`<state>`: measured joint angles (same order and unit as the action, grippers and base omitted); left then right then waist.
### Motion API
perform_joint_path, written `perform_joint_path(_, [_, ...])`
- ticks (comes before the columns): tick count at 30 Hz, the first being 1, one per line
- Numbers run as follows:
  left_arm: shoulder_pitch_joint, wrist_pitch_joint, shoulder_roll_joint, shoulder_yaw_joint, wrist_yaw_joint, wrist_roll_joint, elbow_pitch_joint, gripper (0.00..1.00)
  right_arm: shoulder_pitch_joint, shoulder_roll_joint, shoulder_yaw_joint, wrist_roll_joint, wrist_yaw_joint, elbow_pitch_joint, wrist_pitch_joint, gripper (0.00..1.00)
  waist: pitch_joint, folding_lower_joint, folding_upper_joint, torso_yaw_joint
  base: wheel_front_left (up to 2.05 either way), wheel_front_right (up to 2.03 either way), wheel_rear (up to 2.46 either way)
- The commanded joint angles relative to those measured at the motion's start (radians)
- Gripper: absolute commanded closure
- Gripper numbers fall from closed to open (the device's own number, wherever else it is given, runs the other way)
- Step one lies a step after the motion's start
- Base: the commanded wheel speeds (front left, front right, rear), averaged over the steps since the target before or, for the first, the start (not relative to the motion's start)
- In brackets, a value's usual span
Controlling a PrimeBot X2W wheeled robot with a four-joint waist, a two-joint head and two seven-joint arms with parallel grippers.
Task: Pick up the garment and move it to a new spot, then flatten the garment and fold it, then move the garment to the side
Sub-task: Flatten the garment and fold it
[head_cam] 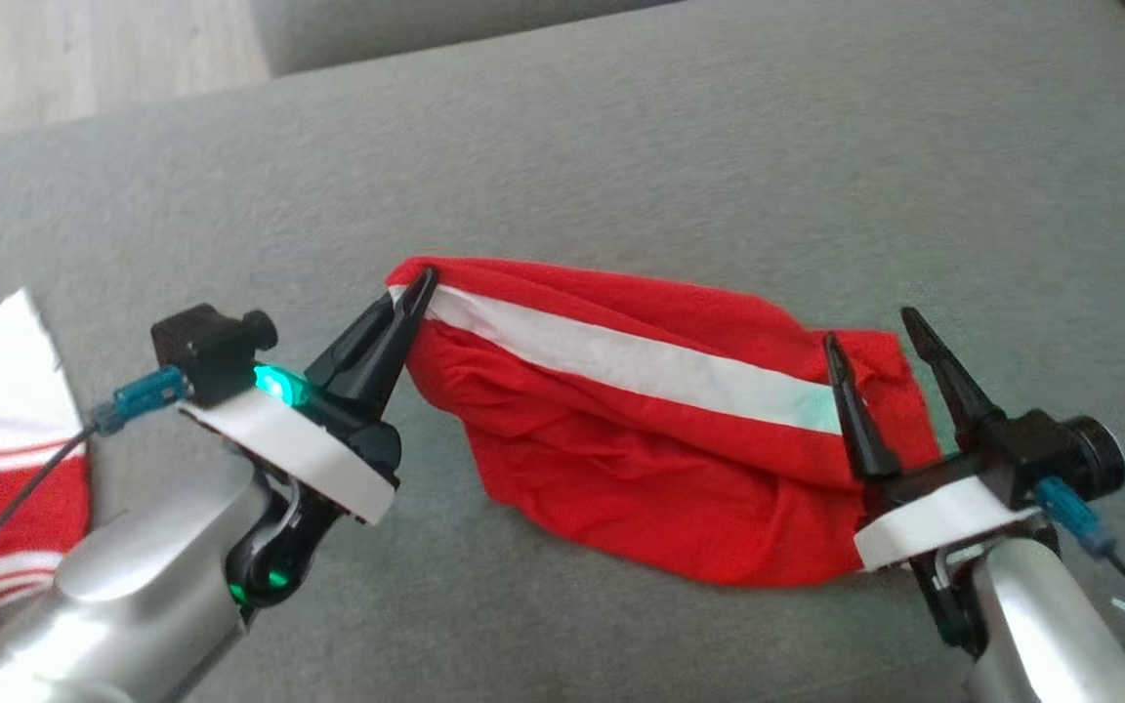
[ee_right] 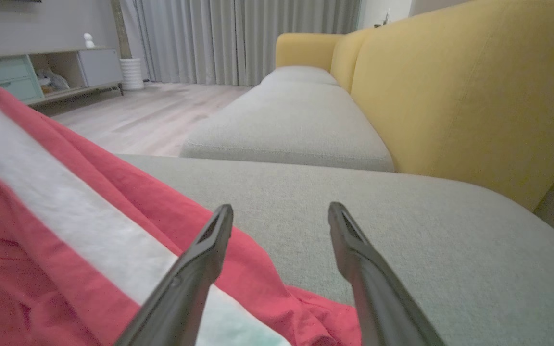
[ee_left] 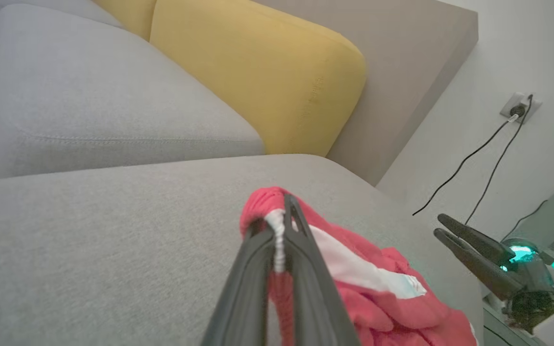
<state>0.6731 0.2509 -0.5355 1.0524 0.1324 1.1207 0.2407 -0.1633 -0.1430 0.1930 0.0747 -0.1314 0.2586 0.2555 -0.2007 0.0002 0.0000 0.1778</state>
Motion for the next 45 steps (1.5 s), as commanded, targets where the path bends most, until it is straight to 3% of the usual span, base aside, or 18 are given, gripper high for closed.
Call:
perform_joint_path(1, [0.020,0.011,-0.023,-0.060,-0.002,-0.014,-0.022,1.00,-0.019,-0.006,0.013,-0.004,0.001,0.004,0.006,0.00,-0.027,-0.0002,0.0000,-0.030,0.00,0.00,0.00])
perform_joint_path(19, [-0.050,0.011,-0.010,-0.137,-0.002,-0.071,-0.038,1.00,-0.021,0.025,0.024,0.042,0.001,0.246,0.006,0.00,-0.022,-0.0002,0.0000,-0.062,0.00,0.00,0.00])
perform_joint_path(20, [-0.052,0.011,-0.010,-0.137,-0.002,-0.071,-0.038,1.00,-0.026,0.026,0.029,0.045,0.001,0.254,0.006,0.11,-0.021,-0.0002,0.0000,-0.062,0.00,0.00,0.00])
perform_joint_path(21, [-0.053,0.011,-0.011,-0.137,-0.002,-0.070,-0.039,1.00,-0.030,0.026,0.036,0.049,0.001,0.265,0.006,0.38,-0.021,-0.0002,0.0000,-0.063,0.00,0.00,0.00])
perform_joint_path(23, [-0.054,0.011,-0.011,-0.136,-0.002,-0.071,-0.039,1.00,-0.040,0.026,0.041,0.056,0.001,0.275,0.006,0.75,-0.021,-0.0002,0.0000,-0.065,0.00,0.00,0.00])
perform_joint_path(24, [-0.054,0.011,-0.011,-0.136,-0.002,-0.071,-0.039,1.00,-0.040,0.026,0.041,0.056,0.001,0.275,0.006,0.75,-0.021,-0.0002,0.0000,-0.065,0.00,0.00,0.00])
perform_joint_path(25, [-0.054,0.011,-0.011,-0.135,-0.002,-0.071,-0.039,1.00,-0.043,0.025,0.044,0.059,0.001,0.277,0.006,1.00,-0.021,-0.0002,0.0000,-0.066,0.00,0.00,0.00])
perform_joint_path(31, [-0.060,0.011,-0.010,-0.146,-0.002,-0.083,-0.034,1.00,-0.050,0.013,0.052,0.058,0.001,0.249,0.006,1.00,-0.011,-0.0002,0.0000,-0.066,0.00,0.00,0.00])
perform_joint_path(37, [-0.026,0.011,-0.018,-0.188,-0.002,-0.171,-0.057,1.00,-0.078,0.019,-0.054,0.029,0.001,0.062,0.006,1.00,-0.020,-0.0002,0.0000,-0.052,0.00,0.00,0.00])
perform_joint_path(41, [0.066,0.011,-0.020,-0.216,-0.002,-0.261,-0.055,1.00,-0.175,0.011,-0.119,0.015,0.001,-0.048,0.006,1.00,-0.053,-0.0002,0.0000,-0.028,0.00,0.00,0.00])
perform_joint_path(45, [0.249,0.005,-0.002,-0.225,-0.009,-0.367,-0.020,1.00,-0.358,-0.049,-0.152,0.013,0.001,-0.076,0.006,1.00,-0.111,-0.0002,0.0000,-0.009,0.00,0.00,0.00])
